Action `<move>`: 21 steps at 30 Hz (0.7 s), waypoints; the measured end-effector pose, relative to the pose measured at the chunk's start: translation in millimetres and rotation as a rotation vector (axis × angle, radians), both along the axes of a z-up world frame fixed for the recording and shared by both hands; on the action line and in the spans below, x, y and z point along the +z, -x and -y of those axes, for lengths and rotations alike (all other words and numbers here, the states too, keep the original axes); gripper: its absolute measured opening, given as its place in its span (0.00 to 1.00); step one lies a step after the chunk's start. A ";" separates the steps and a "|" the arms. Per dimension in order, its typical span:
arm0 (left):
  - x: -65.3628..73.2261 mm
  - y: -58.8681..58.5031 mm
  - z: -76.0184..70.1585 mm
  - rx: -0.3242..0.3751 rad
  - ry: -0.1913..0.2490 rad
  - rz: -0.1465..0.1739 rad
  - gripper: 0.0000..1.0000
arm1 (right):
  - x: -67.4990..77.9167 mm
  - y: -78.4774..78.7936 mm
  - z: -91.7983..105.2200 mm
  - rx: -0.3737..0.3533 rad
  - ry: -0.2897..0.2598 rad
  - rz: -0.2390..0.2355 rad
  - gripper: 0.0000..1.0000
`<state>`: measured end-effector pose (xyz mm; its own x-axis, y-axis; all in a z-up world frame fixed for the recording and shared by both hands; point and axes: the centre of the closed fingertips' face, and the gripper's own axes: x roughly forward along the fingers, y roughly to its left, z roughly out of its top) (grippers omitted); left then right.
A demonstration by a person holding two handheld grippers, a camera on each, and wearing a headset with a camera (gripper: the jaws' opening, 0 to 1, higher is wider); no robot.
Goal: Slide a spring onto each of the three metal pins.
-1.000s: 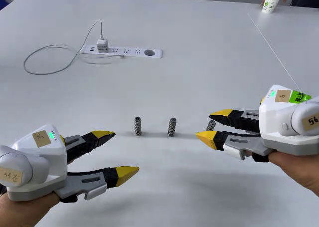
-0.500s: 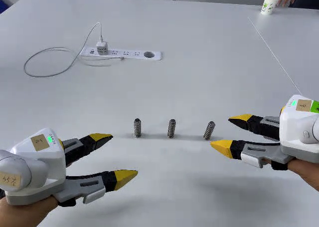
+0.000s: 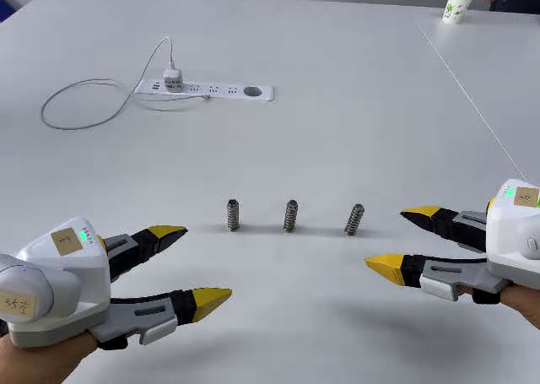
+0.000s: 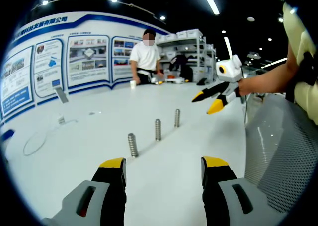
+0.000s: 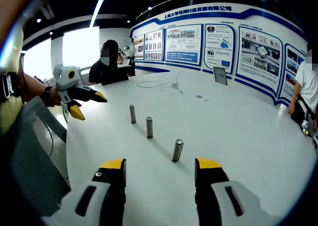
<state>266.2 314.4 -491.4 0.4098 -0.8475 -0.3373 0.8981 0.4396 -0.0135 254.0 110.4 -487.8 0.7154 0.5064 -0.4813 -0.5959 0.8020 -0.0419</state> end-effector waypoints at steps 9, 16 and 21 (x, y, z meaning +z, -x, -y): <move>-2.8 -0.2 -0.6 0.007 -0.002 -0.006 0.63 | -1.6 1.9 0.7 -0.008 -0.006 -0.002 0.59; -1.3 -2.6 -2.8 0.016 0.000 -0.005 0.64 | 1.5 -1.6 -4.4 0.001 -0.009 0.006 0.59; -1.4 -2.8 -4.5 0.021 -0.001 -0.004 0.64 | 1.7 -4.7 -8.1 0.011 -0.011 0.012 0.60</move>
<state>269.0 318.9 -492.8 0.4265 -0.8385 -0.3392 0.8885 0.4586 -0.0164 258.7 118.6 -486.1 0.7154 0.5194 -0.4673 -0.6039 0.7961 -0.0398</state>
